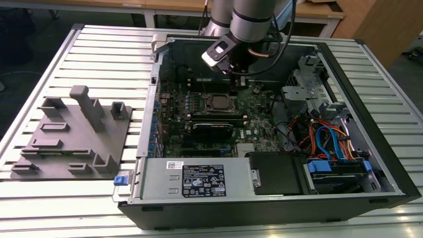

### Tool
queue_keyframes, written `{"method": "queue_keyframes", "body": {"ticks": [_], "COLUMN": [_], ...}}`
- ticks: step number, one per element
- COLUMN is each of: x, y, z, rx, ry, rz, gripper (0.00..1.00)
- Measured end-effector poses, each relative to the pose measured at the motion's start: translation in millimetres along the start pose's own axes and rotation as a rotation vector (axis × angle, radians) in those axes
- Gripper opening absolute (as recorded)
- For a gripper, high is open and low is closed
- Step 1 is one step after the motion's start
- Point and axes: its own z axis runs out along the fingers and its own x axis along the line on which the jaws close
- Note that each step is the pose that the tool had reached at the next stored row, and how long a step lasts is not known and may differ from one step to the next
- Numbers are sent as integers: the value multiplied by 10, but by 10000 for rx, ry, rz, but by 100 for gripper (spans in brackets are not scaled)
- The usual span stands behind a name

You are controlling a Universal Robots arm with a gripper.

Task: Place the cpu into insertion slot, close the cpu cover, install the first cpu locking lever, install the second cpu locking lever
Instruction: 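Close the cpu cover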

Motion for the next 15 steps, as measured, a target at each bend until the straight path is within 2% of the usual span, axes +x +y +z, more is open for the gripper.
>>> {"method": "queue_keyframes", "body": {"ticks": [8, 15], "x": [2, 6], "y": [-85, -205], "z": [37, 83], "rx": [5, 23], "ry": [0, 1], "rz": [0, -1], "gripper": [10, 10]}}
